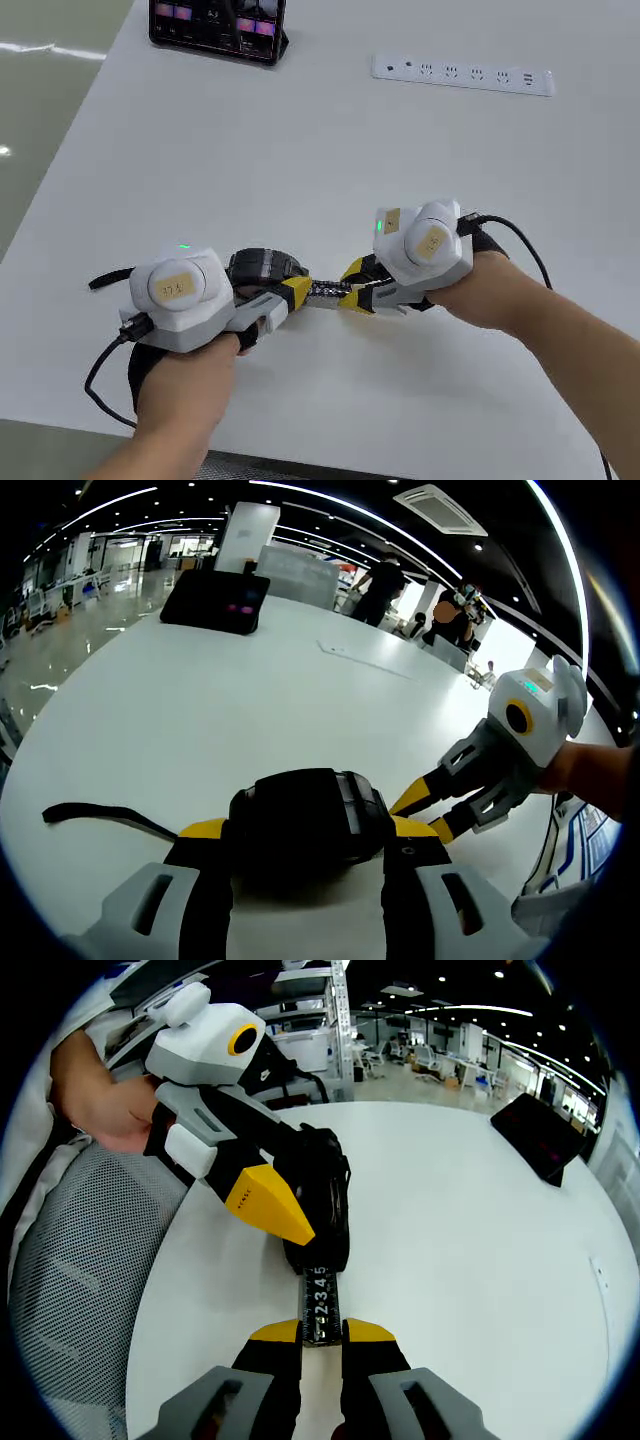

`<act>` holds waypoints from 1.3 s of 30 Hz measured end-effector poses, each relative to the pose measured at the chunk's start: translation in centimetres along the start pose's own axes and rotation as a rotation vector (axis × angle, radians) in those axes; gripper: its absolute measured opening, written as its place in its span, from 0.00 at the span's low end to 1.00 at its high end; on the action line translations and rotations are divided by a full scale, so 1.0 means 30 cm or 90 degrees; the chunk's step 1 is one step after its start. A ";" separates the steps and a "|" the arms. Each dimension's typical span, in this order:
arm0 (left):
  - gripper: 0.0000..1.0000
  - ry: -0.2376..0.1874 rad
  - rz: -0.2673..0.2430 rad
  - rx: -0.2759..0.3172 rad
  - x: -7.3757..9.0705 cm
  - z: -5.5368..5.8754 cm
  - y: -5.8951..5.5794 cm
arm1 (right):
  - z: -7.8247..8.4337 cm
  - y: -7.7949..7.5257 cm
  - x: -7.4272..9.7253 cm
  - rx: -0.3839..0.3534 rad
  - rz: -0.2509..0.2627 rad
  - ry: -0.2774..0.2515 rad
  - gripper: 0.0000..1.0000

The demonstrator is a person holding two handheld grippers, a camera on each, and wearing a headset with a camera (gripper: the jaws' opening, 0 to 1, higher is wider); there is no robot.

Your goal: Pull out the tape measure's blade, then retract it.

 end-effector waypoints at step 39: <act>0.56 0.001 0.004 -0.006 -0.001 0.003 -0.004 | -0.069 0.014 -0.076 -0.001 -0.010 -0.020 0.11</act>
Point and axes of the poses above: the centre of the closed fingertips' face, and the gripper's own axes: x roughly backward along the fingers, y roughly to its left, z roughly out of its underside, the point moved 4 cm from there along x, roughly backward along the fingers, and after that the axes turned 8 degrees about z, right-handed, at the moved point
